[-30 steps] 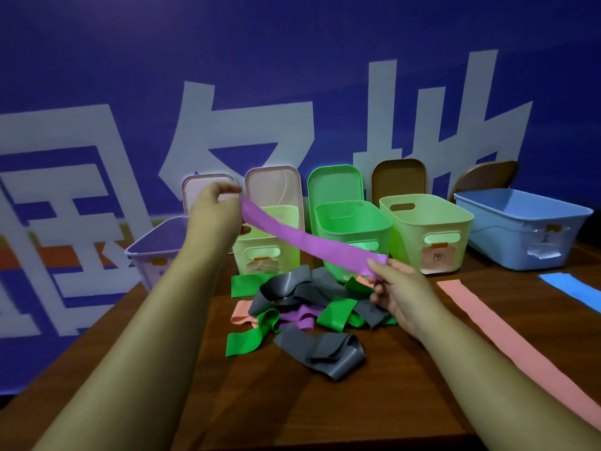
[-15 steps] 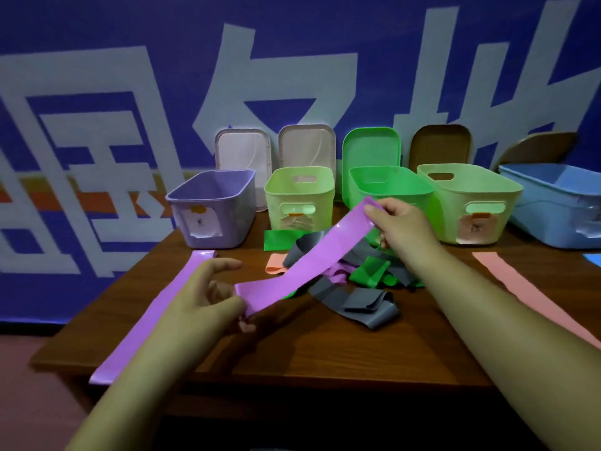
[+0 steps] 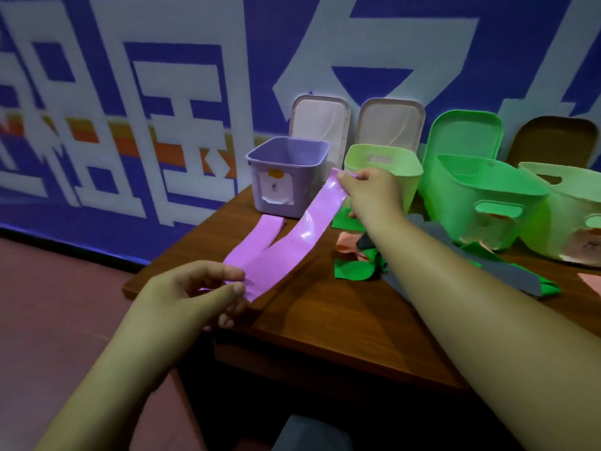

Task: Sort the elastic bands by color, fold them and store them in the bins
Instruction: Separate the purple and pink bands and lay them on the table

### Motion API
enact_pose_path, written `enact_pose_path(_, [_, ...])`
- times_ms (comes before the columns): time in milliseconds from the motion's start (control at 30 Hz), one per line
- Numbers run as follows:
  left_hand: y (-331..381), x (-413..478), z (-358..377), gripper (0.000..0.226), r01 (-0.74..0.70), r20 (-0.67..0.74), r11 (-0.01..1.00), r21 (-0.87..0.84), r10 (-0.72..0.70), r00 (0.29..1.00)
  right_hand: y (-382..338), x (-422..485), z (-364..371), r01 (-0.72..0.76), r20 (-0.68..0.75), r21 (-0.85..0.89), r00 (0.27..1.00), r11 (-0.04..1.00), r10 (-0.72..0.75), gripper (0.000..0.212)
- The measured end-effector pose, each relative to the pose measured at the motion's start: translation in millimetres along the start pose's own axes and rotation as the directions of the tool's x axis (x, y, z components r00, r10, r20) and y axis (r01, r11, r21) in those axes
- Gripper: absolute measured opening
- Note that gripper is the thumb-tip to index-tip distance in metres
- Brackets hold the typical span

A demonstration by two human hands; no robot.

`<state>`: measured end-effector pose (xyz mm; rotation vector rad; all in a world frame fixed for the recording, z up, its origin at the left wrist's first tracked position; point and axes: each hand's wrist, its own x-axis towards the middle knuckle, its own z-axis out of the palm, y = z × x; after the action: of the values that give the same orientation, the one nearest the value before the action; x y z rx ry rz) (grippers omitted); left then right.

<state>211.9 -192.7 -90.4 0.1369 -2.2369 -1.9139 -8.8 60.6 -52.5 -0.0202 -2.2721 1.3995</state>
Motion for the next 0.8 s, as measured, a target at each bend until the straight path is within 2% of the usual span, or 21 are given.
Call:
enact_pose_path(167, [-15,4,-32,0.005,-0.027,-0.103,0.999,0.047,0.031,0.994,-15,-2,60,0.010,0.047,-0.032,0.999,0.999,-0.009,0.027])
enact_pose_path(400, [-33,5,-57,0.004,-0.007,-0.123,0.991,0.133,0.023,0.992,-5,-6,124,-0.020,0.120,-0.106,0.992,0.994,0.033,0.048])
enact_pose_path(567, [-42,5,-62,0.004,0.038,-0.113,0.993,0.108,-0.026,0.993,2,-12,146,-0.053,0.158,-0.191,0.984,0.980,0.084,0.031])
enact_pose_path(800, [-52,3,-67,0.004,0.045,-0.074,0.993,0.112,-0.037,0.997,10,-18,157,-0.016,0.148,-0.336,0.986,0.942,0.070,0.031])
